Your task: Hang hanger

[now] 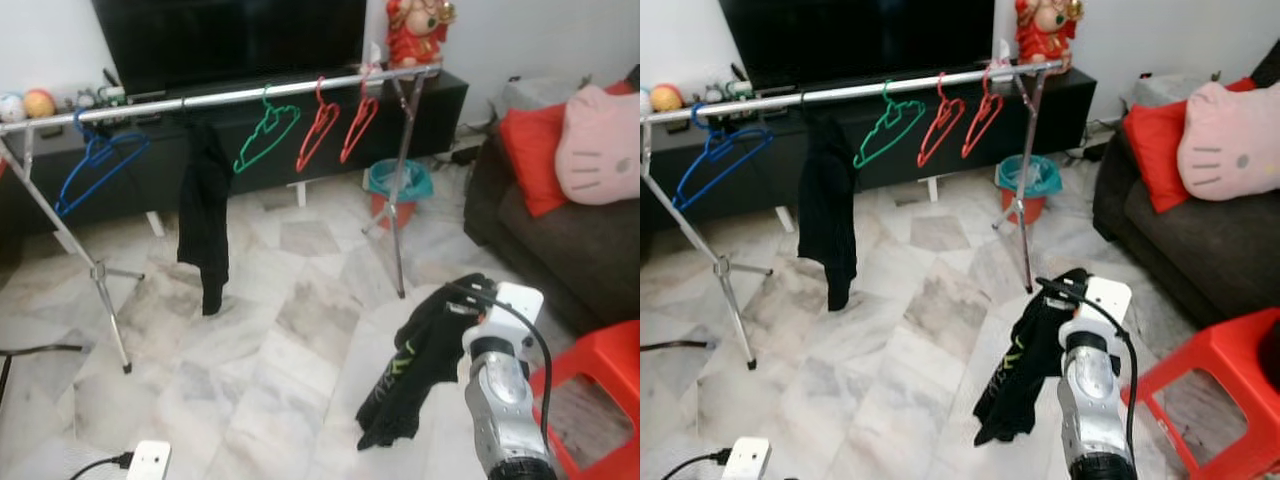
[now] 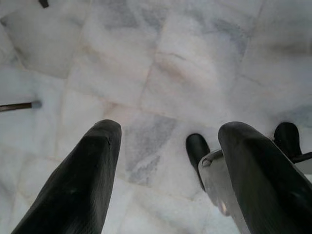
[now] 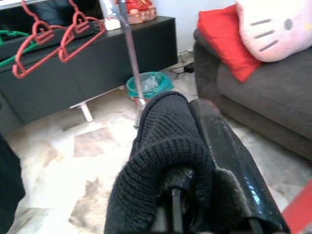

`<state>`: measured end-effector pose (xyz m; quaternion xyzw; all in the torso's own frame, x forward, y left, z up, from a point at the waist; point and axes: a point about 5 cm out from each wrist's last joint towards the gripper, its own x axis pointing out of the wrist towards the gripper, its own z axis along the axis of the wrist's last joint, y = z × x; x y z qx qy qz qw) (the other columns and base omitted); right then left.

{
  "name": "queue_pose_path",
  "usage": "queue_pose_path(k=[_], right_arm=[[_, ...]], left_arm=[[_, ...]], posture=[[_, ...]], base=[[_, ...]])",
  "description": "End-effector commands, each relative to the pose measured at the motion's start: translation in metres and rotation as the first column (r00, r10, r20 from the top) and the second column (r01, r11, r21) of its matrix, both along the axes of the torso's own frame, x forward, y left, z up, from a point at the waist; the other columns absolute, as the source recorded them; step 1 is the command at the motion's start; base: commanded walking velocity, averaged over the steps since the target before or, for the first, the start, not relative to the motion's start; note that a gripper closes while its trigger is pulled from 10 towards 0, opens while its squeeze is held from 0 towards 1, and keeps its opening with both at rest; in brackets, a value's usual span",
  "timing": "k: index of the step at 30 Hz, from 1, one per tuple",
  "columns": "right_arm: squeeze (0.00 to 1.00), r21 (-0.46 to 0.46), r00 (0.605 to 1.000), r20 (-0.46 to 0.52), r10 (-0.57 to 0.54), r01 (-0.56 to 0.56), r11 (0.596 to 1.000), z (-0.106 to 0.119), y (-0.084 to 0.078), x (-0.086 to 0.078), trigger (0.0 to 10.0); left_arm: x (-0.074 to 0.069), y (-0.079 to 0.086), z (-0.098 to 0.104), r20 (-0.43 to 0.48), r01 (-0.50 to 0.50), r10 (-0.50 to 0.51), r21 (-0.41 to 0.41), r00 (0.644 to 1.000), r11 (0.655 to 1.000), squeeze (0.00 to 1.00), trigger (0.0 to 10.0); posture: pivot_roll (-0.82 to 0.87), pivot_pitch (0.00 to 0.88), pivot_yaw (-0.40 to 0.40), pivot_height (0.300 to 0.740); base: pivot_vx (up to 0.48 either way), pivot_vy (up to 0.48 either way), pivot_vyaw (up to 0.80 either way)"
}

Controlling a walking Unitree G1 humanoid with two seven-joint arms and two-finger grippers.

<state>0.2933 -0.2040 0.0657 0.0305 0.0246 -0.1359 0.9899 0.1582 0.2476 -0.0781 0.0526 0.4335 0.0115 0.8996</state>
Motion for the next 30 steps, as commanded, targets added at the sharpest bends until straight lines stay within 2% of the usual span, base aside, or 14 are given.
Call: queue_pose_path(k=[1,6,30], right_arm=[[0.0,-0.006,1.0,0.024,0.01,-0.01,1.0,0.0061,0.0024,0.005,10.0],[0.0,-0.003,1.0,0.027,0.011,-0.011,1.0,0.0066,0.0026,0.0052,10.0],[0.0,-0.004,0.999,0.026,0.02,-0.02,1.0,0.0069,0.0038,0.0061,10.0]], left_arm=[[-0.0038,0.002,-0.0013,-0.016,-0.012,0.012,-0.001,1.0,1.0,0.0,10.0],[-0.0035,0.0018,-0.0013,-0.015,-0.012,0.012,-0.003,1.0,1.0,0.0,10.0],[-0.0019,0.0009,-0.001,-0.017,-0.004,0.004,-0.002,1.0,1.0,0.0,10.0]], posture=[[-0.22,0.0,0.008,0.74],[-0.22,0.0,0.008,0.74],[-0.23,0.0,0.008,0.74]], base=[[0.0,0.0,0.0],[0.0,0.0,0.0],[0.305,0.0,0.0]])
